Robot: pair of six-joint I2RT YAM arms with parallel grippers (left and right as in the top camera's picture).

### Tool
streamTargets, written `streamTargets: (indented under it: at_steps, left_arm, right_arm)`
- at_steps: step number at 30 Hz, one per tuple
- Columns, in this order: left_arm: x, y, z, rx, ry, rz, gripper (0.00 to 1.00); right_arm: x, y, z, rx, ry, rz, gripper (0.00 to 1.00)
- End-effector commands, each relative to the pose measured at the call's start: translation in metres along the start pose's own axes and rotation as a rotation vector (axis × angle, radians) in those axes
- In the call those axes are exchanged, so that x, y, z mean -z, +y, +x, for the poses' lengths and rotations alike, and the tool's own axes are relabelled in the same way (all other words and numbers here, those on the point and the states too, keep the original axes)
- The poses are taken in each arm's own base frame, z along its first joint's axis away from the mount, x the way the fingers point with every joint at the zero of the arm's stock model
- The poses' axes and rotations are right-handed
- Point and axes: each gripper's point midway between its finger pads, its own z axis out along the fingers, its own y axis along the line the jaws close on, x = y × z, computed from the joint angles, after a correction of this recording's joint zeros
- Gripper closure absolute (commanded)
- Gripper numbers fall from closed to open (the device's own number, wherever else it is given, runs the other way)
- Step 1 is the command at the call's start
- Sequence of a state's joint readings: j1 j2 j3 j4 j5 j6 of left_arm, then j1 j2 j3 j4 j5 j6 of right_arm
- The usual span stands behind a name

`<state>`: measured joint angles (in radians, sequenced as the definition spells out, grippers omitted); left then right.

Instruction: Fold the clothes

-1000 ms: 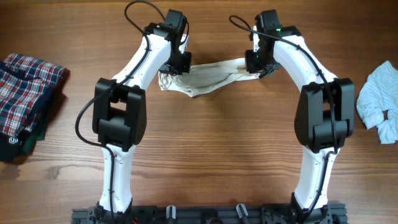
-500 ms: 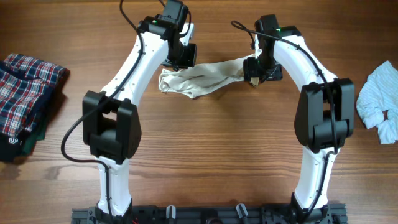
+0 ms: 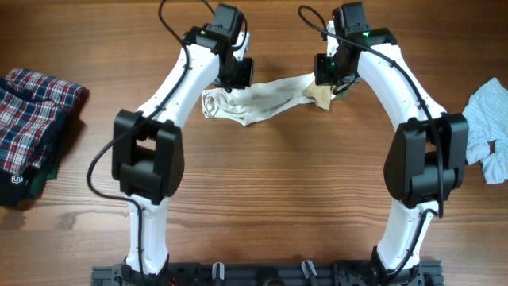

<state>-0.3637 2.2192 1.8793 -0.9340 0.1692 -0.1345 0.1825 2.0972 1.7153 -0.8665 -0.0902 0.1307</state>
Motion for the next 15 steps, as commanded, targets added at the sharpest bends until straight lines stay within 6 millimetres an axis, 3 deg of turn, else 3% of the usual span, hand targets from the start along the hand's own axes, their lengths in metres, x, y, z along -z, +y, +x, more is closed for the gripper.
streamTargets:
  at_steps: [1,7,11,15]
  left_arm:
    - [-0.025,0.001,0.012,0.04,0.05,-0.01,0.81]
    - [-0.042,0.007,0.022,0.046,0.094,-0.025,0.79]
    - [-0.053,0.026,0.028,0.049,0.117,-0.12,0.77]
    - [-0.053,0.03,0.035,0.052,0.144,-0.133,0.77]
  right_arm:
    - [-0.013,0.003,0.016,-0.005,0.031,-0.04,0.96]
    - [-0.074,-0.004,0.043,0.021,-0.062,-0.063,0.96]
    - [-0.077,-0.015,0.024,0.072,-0.166,0.003,0.96]
    - [-0.067,-0.012,0.001,0.105,-0.228,0.006,0.9]
